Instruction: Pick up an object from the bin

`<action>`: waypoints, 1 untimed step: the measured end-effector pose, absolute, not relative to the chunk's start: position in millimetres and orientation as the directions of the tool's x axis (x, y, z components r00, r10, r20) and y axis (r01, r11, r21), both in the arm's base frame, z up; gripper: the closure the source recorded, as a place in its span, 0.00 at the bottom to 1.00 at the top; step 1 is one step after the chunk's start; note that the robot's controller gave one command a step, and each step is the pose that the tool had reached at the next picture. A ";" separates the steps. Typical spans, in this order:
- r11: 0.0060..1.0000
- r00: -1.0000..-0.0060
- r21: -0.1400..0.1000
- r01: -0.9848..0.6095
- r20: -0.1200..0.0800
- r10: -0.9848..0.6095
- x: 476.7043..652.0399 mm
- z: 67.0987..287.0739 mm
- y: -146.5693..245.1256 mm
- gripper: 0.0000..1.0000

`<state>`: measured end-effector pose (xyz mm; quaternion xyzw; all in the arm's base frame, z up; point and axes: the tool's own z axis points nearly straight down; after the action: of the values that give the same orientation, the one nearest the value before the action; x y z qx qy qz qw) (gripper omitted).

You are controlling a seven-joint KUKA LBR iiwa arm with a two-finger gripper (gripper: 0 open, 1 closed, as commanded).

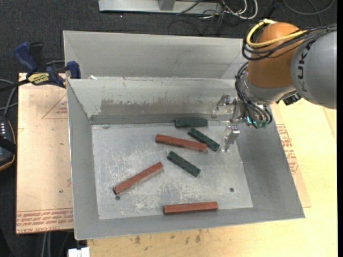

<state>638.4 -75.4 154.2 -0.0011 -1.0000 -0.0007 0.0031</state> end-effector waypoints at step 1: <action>1.000 -1.000 0.000 0.001 -0.002 0.001 640.1 159.5 -75.3 0.00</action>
Offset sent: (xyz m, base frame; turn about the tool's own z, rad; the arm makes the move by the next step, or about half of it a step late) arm -0.0053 -0.0222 -0.0842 0.0060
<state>640.1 -75.3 159.5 -0.0004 -1.0000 -0.0002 -0.0009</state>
